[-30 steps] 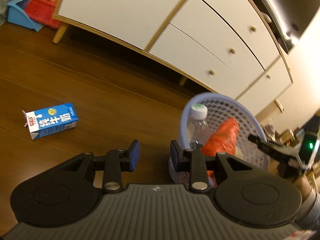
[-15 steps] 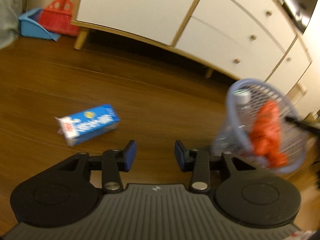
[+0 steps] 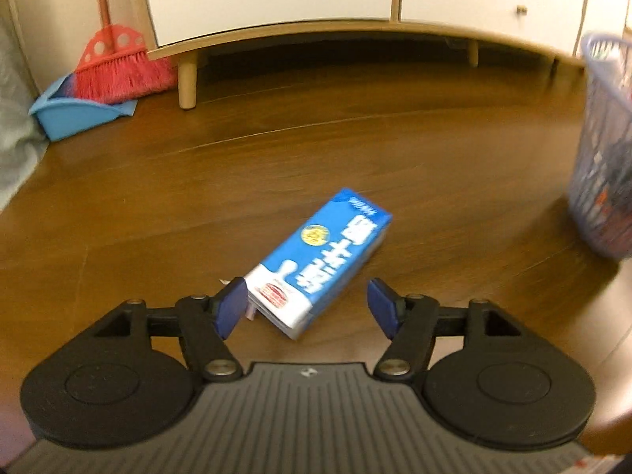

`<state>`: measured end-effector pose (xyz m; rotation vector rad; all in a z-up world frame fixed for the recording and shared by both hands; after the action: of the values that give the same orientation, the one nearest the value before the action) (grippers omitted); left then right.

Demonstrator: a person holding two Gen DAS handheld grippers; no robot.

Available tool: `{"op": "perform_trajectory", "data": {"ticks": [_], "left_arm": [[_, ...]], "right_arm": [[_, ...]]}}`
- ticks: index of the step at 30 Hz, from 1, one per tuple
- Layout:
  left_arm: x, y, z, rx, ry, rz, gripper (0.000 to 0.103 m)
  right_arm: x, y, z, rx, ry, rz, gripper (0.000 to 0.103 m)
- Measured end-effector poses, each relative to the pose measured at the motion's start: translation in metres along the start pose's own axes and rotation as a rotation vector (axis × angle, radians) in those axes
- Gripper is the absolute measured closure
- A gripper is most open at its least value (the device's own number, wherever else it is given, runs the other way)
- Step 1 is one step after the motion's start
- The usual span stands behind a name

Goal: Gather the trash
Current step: 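Move the open left gripper to the blue milk carton, then close the left gripper around the milk carton's end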

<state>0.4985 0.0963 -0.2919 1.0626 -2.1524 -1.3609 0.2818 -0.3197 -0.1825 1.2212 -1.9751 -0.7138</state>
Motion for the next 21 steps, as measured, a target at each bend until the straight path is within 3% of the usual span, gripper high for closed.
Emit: {"op": "perform_trajectory", "data": {"ticks": [5, 10, 17, 21], "left_arm": [[-0.001, -0.027, -0.011, -0.034, -0.093, -0.046, 0.033], [-0.004, -0.047, -0.013, -0.074, -0.108, -0.059, 0.03], [-0.003, -0.052, -0.008, -0.079, -0.122, -0.093, 0.043], [0.007, -0.04, -0.01, -0.094, -0.143, -0.051, 0.044]], "right_arm": [[-0.003, 0.0, -0.001, 0.004, 0.015, 0.009, 0.09], [-0.002, -0.002, -0.001, 0.002, 0.019, 0.016, 0.09], [-0.002, -0.002, -0.001, 0.001, 0.016, 0.016, 0.09], [-0.002, -0.001, 0.0, -0.001, 0.01, 0.014, 0.09]]}}
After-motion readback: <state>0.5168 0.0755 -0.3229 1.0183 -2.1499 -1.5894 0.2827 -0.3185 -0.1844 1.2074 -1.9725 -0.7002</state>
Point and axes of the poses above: each gripper's, at about its wrist camera, not at the fingertips, and y roughly against the way its jaws point, x to its right, z to its underside, the point moved 2 cm from there along -y, roughly the way its jaws point, and after that the axes turned 13 degrees about -x, right-handed, at the moved point
